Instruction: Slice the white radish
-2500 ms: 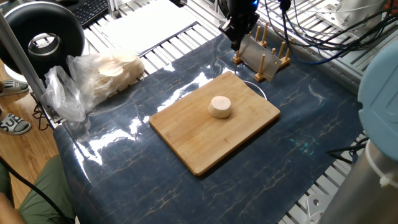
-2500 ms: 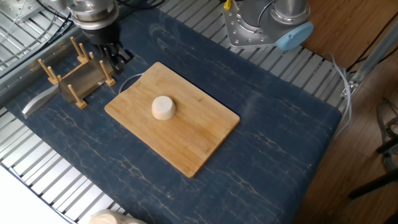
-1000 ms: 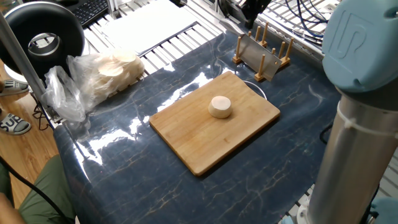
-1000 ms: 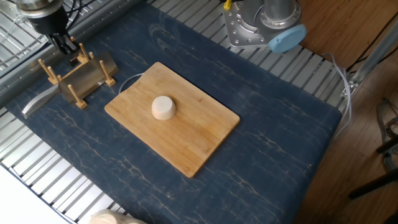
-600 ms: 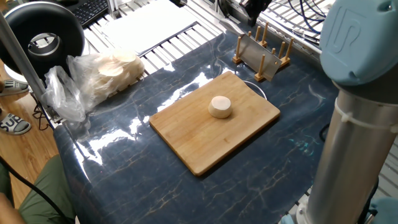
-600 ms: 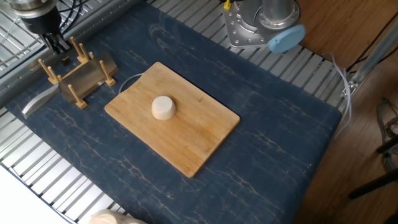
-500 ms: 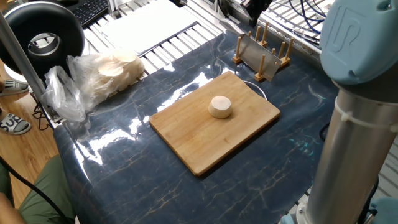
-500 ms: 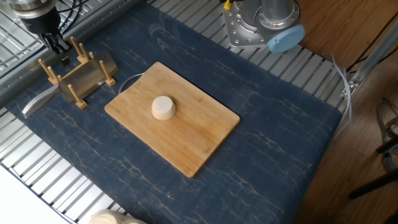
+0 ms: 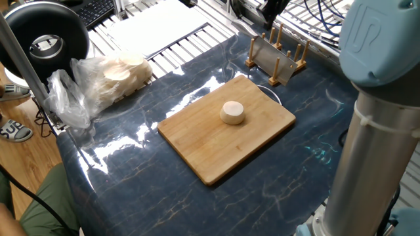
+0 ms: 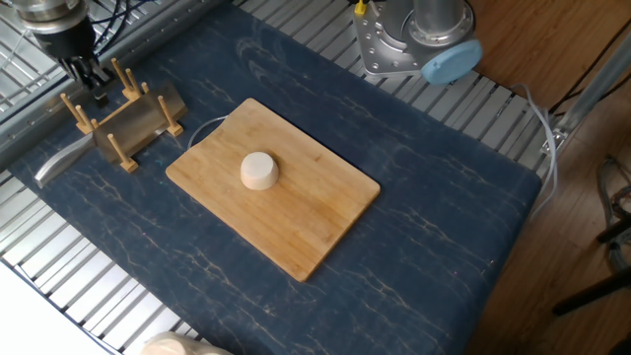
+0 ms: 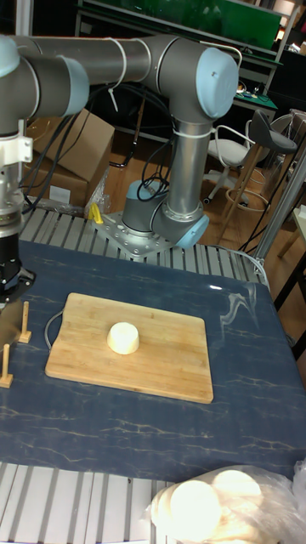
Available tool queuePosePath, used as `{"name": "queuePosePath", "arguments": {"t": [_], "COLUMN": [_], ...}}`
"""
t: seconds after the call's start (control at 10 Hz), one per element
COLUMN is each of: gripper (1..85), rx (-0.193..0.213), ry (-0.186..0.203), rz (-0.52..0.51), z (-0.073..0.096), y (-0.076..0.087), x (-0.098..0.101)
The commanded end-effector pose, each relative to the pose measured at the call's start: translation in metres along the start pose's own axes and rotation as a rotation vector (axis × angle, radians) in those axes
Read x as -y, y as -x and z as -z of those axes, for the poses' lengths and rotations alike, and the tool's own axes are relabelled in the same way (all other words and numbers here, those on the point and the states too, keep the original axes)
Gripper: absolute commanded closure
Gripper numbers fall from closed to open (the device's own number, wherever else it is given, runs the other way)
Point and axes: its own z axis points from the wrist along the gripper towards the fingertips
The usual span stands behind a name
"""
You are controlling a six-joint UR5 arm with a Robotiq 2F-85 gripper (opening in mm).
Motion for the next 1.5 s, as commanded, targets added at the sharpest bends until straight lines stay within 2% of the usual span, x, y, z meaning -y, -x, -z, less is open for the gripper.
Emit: {"name": "queuePosePath", "arguments": {"t": [0.0,0.3,0.6,0.8,1.0,1.4], "gripper": [36.3,33.0,33.0,34.0,36.3,40.0], "rx": [0.038,0.043,0.054,0.078,0.076,0.091], "ry": [0.035,0.046,0.049,0.047,0.046,0.088], "rz": [0.046,0.04,0.023,0.015,0.009,-0.029], "z": [-0.008,-0.008,-0.009,-0.019,-0.019,-0.023], "y": [0.0,-0.002,0.0,0.005,0.002,0.003], "x": [0.001,0.002,0.004,0.007,0.012,0.005]}}
